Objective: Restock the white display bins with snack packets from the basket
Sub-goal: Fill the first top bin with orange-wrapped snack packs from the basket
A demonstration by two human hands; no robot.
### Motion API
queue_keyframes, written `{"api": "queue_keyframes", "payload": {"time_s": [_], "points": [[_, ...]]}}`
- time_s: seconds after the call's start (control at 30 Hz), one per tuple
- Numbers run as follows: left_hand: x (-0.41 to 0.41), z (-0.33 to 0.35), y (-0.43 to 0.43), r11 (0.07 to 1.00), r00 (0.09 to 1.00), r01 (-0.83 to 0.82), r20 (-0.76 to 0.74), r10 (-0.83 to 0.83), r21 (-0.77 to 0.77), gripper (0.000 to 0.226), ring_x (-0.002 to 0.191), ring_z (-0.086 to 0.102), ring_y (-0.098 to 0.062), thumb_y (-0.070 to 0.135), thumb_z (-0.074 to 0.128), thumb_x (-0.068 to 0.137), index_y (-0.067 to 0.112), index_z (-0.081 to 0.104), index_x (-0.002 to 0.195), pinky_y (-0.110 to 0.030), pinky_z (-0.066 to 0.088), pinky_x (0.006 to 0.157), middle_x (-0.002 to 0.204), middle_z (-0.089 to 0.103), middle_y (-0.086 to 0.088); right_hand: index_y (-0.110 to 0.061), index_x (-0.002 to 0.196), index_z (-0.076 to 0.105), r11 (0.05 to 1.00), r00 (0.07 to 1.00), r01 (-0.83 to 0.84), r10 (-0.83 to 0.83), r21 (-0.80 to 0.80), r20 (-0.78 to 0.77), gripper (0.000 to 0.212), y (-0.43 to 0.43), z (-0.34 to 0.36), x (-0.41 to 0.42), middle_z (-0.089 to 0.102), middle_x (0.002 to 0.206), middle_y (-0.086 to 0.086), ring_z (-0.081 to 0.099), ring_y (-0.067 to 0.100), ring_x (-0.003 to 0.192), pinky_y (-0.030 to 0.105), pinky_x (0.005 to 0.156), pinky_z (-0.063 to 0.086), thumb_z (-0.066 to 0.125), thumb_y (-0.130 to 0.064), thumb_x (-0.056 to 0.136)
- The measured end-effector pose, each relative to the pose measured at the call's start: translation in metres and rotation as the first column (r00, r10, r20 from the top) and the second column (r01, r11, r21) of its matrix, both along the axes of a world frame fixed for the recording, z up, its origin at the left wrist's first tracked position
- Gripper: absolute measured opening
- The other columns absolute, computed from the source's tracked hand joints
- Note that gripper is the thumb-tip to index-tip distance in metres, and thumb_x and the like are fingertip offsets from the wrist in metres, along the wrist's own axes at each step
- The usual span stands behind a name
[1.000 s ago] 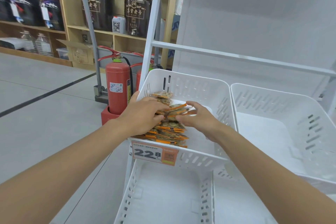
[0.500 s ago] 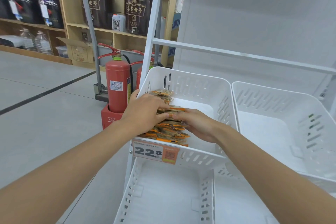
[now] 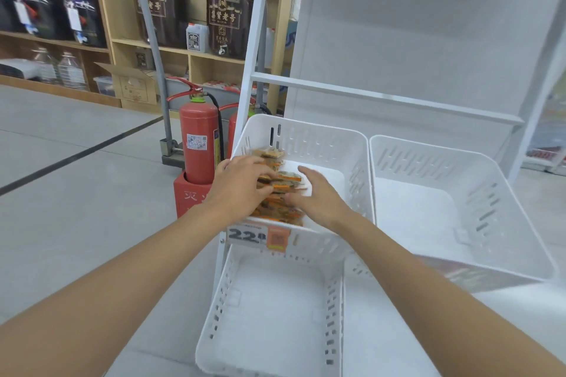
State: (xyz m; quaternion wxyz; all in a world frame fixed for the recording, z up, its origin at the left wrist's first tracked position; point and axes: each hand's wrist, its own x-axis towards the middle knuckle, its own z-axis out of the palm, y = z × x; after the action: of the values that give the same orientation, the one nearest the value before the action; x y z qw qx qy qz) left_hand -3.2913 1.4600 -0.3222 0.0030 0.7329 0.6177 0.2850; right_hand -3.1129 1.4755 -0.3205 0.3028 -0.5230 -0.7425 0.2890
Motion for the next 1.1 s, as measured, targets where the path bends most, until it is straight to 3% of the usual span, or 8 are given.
{"api": "queue_keyframes", "payload": {"time_s": [0.13, 0.23, 0.57, 0.7, 0.83, 0.93, 1.03, 1.1], "points": [[0.022, -0.002, -0.064, 0.998, 0.993, 0.059, 0.107, -0.059, 0.004, 0.018, 0.109, 0.055, -0.019, 0.024, 0.068, 0.087, 0.025, 0.071, 0.105, -0.039, 0.045, 0.092, 0.11, 0.065, 0.003, -0.015, 0.117, 0.063, 0.953, 0.996, 0.086, -0.092, 0.289, 0.008, 0.037, -0.067, -0.005, 0.015, 0.056, 0.108, 0.001, 0.056, 0.016, 0.086, 0.033, 0.088, 0.047, 0.069, -0.014, 0.08], [0.046, -0.023, -0.127, 0.99, 0.963, 0.115, 0.252, -0.091, -0.082, 0.006, 0.082, 0.057, -0.013, 0.02, 0.065, 0.088, 0.023, 0.068, 0.093, -0.028, 0.042, 0.068, 0.091, 0.061, 0.009, -0.013, 0.107, 0.066, 0.954, 0.997, 0.075, -0.082, 0.289, 0.013, 0.029, -0.132, -0.022, 0.03, 0.059, 0.098, 0.001, 0.055, 0.018, 0.071, 0.03, 0.077, 0.047, 0.067, -0.008, 0.078], [0.056, -0.146, -0.289, 0.869, 0.94, 0.164, 0.342, 0.007, -0.468, 0.011, 0.083, 0.056, -0.008, 0.017, 0.069, 0.089, 0.021, 0.068, 0.099, -0.023, 0.051, 0.079, 0.1, 0.062, 0.005, -0.02, 0.141, 0.046, 0.893, 0.898, -0.105, 0.274, -0.437, 0.345, 0.061, -0.296, -0.174, 0.105, 0.047, 0.142, 0.004, 0.053, 0.021, 0.117, 0.029, 0.094, 0.044, 0.071, -0.032, 0.086], [0.03, -0.162, -0.319, 0.828, 0.926, 0.155, 0.371, 0.068, -0.538, 0.014, 0.086, 0.056, -0.002, 0.013, 0.07, 0.089, 0.018, 0.068, 0.102, -0.016, 0.045, 0.074, 0.104, 0.062, 0.003, -0.017, 0.132, 0.055, 0.769, 0.929, -0.192, 0.344, -0.609, 0.141, 0.052, -0.316, -0.179, 0.092, 0.057, 0.127, 0.004, 0.059, 0.019, 0.109, 0.032, 0.095, 0.048, 0.073, -0.033, 0.086], [0.019, -0.169, -0.329, 0.795, 0.875, 0.176, 0.462, 0.144, -0.58, 0.012, 0.091, 0.061, -0.008, 0.011, 0.07, 0.088, 0.017, 0.07, 0.098, -0.025, 0.049, 0.085, 0.104, 0.066, 0.0, -0.019, 0.113, 0.063, 0.587, 0.786, -0.304, 0.6, -0.75, 0.15, 0.034, -0.336, -0.18, 0.077, 0.061, 0.104, -0.007, 0.06, 0.012, 0.089, 0.032, 0.085, 0.047, 0.073, -0.036, 0.085], [0.034, -0.172, -0.337, 0.729, 0.853, 0.252, 0.502, 0.144, -0.637, 0.013, 0.101, 0.061, -0.012, 0.02, 0.068, 0.091, 0.015, 0.07, 0.103, -0.026, 0.049, 0.086, 0.107, 0.064, 0.003, -0.01, 0.087, 0.064, 0.678, 0.861, -0.341, 0.503, -0.652, 0.073, 0.014, -0.342, -0.191, 0.077, 0.058, 0.076, 0.001, 0.052, 0.018, 0.061, 0.03, 0.062, 0.046, 0.07, -0.022, 0.089], [0.058, -0.169, -0.34, 0.672, 0.883, 0.162, 0.41, 0.228, -0.723, 0.025, 0.093, 0.056, -0.021, 0.041, 0.055, 0.097, 0.017, 0.06, 0.09, -0.039, 0.051, 0.09, 0.097, 0.055, 0.001, -0.011, 0.075, 0.052, 0.843, 0.979, -0.2, 0.152, -0.499, -0.135, 0.022, -0.34, -0.18, 0.082, 0.047, 0.055, -0.005, 0.041, 0.006, 0.047, 0.024, 0.053, 0.035, 0.064, -0.014, 0.093], [0.079, -0.159, -0.341, 0.465, 0.774, 0.259, 0.47, 0.425, -0.846, 0.04, 0.095, 0.058, -0.03, 0.06, 0.047, 0.094, 0.024, 0.049, 0.11, -0.043, 0.054, 0.086, 0.109, 0.053, -0.01, -0.006, 0.079, 0.051, 0.936, 0.981, -0.108, 0.045, -0.335, -0.191, 0.02, -0.342, -0.165, 0.085, 0.048, 0.047, -0.01, 0.042, 0.001, 0.041, 0.017, 0.05, 0.035, 0.062, -0.014, 0.094]]}}
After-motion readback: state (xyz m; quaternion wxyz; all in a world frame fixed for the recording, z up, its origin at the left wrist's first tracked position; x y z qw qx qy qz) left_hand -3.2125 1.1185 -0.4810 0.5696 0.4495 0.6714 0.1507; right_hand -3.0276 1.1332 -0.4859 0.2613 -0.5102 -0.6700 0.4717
